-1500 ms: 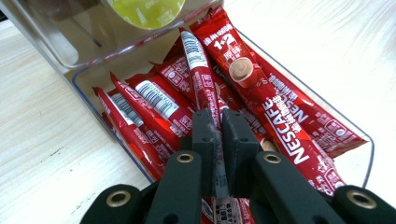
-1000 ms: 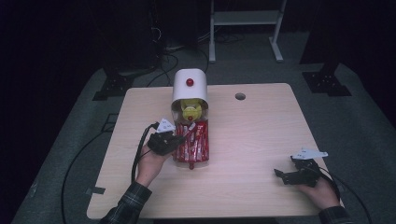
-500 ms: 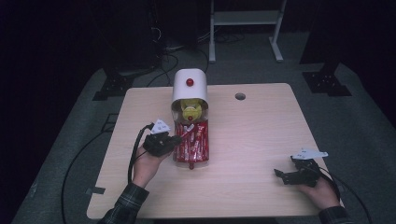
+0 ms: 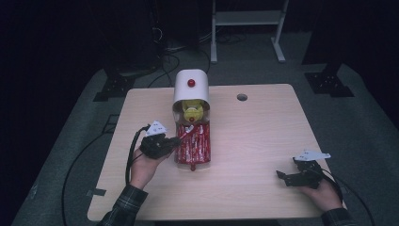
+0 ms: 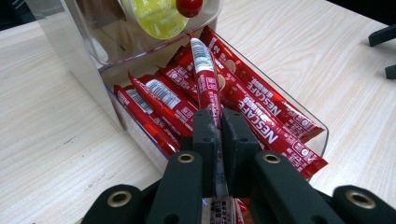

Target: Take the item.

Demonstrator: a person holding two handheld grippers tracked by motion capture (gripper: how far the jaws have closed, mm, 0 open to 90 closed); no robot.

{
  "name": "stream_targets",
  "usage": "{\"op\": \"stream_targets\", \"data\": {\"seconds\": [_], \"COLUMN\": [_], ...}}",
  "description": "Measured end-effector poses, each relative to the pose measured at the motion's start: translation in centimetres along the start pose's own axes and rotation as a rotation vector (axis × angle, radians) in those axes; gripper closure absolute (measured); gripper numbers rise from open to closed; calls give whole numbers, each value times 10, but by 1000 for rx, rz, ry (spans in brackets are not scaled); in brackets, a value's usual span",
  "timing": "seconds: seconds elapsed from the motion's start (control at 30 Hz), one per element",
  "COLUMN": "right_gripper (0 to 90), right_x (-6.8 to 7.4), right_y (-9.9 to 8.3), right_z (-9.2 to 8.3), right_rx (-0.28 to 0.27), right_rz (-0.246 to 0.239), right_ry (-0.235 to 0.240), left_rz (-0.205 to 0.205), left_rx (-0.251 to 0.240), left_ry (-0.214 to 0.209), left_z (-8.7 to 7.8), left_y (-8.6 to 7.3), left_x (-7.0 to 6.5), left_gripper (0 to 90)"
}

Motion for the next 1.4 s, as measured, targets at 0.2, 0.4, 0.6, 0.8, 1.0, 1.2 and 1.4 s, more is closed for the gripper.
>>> {"op": "stream_targets", "data": {"seconds": [0.2, 0.4, 0.6, 0.8, 1.0, 1.2, 1.4], "right_gripper": [78, 78, 78, 78, 78, 78, 78], "right_x": [0, 0, 0, 0, 0, 0, 0], "right_y": [0, 0, 0, 0, -1, -1, -1], "right_z": [0, 0, 0, 0, 0, 0, -1], "right_rx": [1, 0, 1, 1, 1, 1, 0], "right_rz": [1, -1, 0, 0, 0, -1, -1], "right_ry": [0, 0, 1, 1, 1, 2, 2], "left_rz": [1, -8, -22, -34, -51, -61, -73], "left_rx": [-12, -28, -33, -38, -45, -45, -44], "left_ry": [0, 1, 6, 15, 29, 41, 52], "left_z": [-8, -15, -21, -25, -31, -34, -37], "left_y": [-2, -5, -9, -12, -15, -18, -21], "left_x": [0, 3, 8, 12, 17, 21, 27], "left_gripper": [850, 849, 849, 848, 849, 848, 848]}}
Point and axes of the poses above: each handheld gripper's, and its own axes: z roughly forward along the jaws, y roughly out of its top, x roughly to its left, the point moved 1 cm from there along z, roughly forward along the jaws, and after that the axes turned 6 degrees about x, right-handed, at the moved point
